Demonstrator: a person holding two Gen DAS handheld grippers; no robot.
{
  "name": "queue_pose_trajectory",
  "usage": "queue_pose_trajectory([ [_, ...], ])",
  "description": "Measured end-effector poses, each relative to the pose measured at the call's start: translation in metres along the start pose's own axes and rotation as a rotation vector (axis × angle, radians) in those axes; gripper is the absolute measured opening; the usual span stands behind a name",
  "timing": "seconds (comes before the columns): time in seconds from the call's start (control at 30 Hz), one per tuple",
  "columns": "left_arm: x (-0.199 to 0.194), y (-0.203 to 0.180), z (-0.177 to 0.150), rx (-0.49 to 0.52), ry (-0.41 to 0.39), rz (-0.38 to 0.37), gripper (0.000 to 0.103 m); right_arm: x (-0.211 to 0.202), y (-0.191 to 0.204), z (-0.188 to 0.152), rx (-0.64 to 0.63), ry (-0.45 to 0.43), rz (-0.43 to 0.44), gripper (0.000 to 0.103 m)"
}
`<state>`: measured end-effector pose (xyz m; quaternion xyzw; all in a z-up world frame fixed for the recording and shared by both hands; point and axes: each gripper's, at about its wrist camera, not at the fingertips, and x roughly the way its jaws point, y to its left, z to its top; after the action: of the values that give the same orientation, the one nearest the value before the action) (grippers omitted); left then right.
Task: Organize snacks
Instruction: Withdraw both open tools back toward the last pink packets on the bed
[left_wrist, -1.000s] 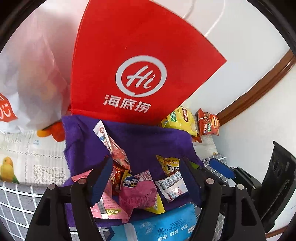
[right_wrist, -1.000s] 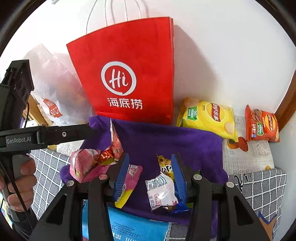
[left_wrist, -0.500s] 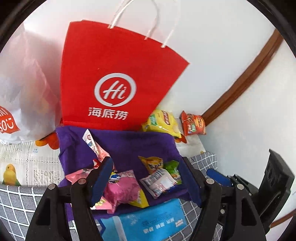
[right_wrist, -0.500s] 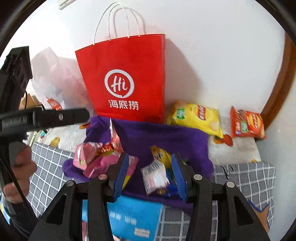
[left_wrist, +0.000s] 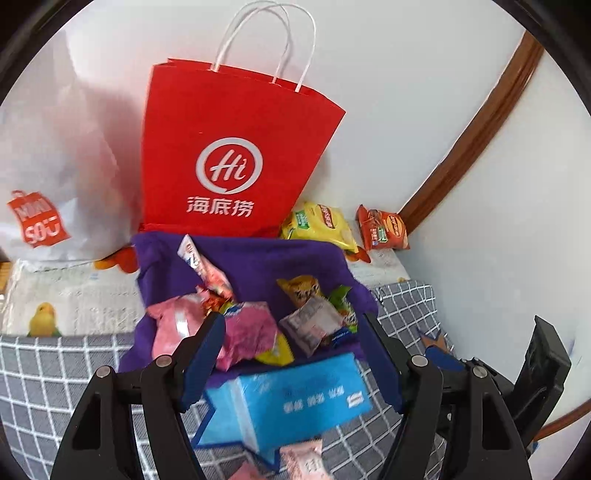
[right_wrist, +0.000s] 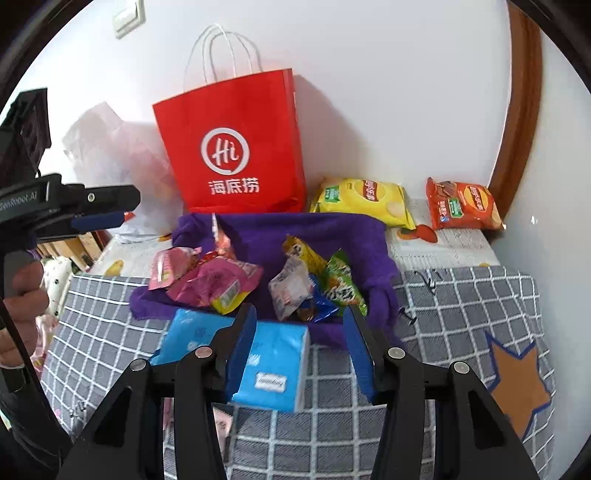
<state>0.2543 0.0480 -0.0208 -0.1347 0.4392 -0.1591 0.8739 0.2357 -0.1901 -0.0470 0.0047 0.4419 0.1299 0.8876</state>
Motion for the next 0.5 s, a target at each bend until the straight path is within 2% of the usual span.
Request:
queue_pose_trajectory([
  [0.2, -0.025, 0.006, -0.031, -0.007, -0.007, 0.042, 0.072, -0.011, 0.007, -0.020, 0.009, -0.014, -0.018, 0.049],
  [0.37, -0.034, 0.019, -0.059, -0.026, 0.000, 0.074, 0.072, -0.008, 0.013, -0.036, 0.021, 0.041, -0.008, 0.049],
  [0.5, -0.035, 0.037, -0.082, -0.072, 0.017, 0.096, 0.072, -0.004, 0.020, -0.052, 0.008, 0.079, 0.047, 0.049],
])
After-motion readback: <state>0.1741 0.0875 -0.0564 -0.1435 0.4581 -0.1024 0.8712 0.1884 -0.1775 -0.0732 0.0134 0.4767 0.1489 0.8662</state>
